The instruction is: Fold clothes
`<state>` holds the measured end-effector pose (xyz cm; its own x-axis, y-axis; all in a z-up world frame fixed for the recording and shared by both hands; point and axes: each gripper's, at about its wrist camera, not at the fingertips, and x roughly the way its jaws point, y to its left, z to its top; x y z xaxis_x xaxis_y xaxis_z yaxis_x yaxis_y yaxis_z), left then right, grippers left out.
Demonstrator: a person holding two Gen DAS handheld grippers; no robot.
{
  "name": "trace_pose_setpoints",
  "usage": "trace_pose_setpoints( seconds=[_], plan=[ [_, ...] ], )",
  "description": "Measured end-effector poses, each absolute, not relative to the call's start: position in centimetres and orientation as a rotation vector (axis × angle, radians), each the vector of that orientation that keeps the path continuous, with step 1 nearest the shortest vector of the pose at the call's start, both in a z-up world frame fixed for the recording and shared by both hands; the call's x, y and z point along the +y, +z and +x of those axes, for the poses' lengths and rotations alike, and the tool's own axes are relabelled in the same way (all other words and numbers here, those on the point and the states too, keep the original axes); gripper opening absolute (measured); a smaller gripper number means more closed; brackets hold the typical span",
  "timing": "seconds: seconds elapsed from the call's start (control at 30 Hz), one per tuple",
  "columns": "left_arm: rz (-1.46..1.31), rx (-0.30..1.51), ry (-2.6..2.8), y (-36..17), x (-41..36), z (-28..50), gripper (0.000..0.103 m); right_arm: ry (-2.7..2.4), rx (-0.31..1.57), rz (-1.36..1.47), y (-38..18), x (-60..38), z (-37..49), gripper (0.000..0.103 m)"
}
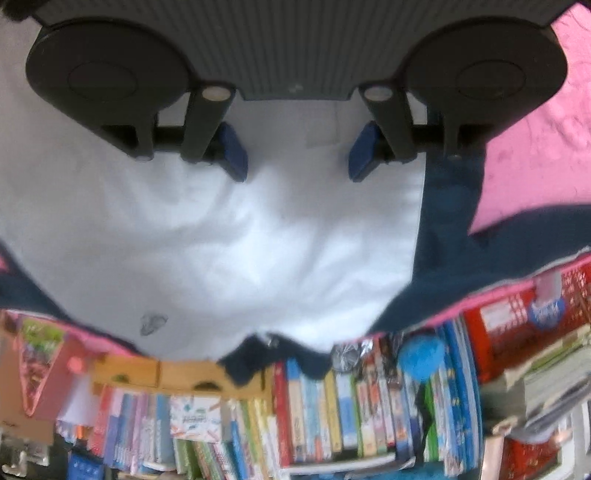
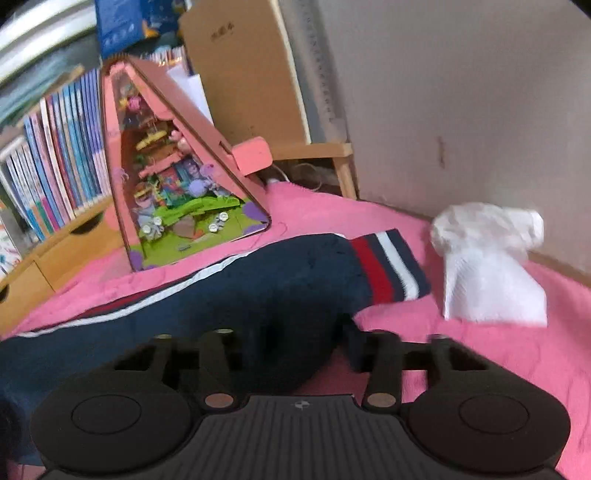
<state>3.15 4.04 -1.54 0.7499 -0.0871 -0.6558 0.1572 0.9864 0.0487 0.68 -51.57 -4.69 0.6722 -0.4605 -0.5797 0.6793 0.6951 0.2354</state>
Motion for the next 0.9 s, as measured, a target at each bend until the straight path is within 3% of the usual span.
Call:
trace_pose_setpoints(
  seconds=[0.03,0.07,0.2,0.27,0.4,0.47,0.63,0.7,0.77,0.9],
  plan=[
    [0.079,0.71,-0.125,-1.7,4.5,3.2,0.083,-0.676,0.527,0.434,-4.7,-51.8,1.1,0.025],
    [0.055,0.709,-0.116,-1.8,4.9,3.3,0.088,-0.689,0.544,0.406,-4.7,-52.3,1.8,0.022],
    [0.058,0.709,-0.104,-1.9,5.2,3.4,0.091,-0.777,0.602,0.293,-5.1,-55.3,4.6,0.02],
    [0.054,0.71,-0.104,-1.8,5.3,3.4,0.092,-0.837,0.623,0.235,-4.9,-56.5,6.0,0.03],
    [0.052,0.712,-0.105,-1.8,5.5,3.7,0.093,-0.895,0.582,0.146,-2.9,-54.6,6.7,0.037],
    [0.054,0.713,-0.109,-1.9,5.5,3.7,0.095,-0.872,0.543,0.105,-1.5,-52.3,6.2,0.053],
    [0.054,0.712,-0.112,-1.9,5.4,3.8,0.095,-0.449,0.476,0.112,2.9,-42.6,3.6,0.058],
    [0.048,0.718,-0.112,-1.7,5.3,3.7,0.089,-0.219,0.511,0.134,3.3,-37.5,3.3,0.064],
    [0.027,0.724,-0.162,-0.9,5.2,3.6,0.059,-0.028,0.591,0.132,2.8,-32.0,3.7,0.063],
    [0.004,0.692,-0.26,1.8,5.1,5.0,0.047,0.214,0.691,0.023,1.2,-21.3,5.1,0.054]
  ],
)
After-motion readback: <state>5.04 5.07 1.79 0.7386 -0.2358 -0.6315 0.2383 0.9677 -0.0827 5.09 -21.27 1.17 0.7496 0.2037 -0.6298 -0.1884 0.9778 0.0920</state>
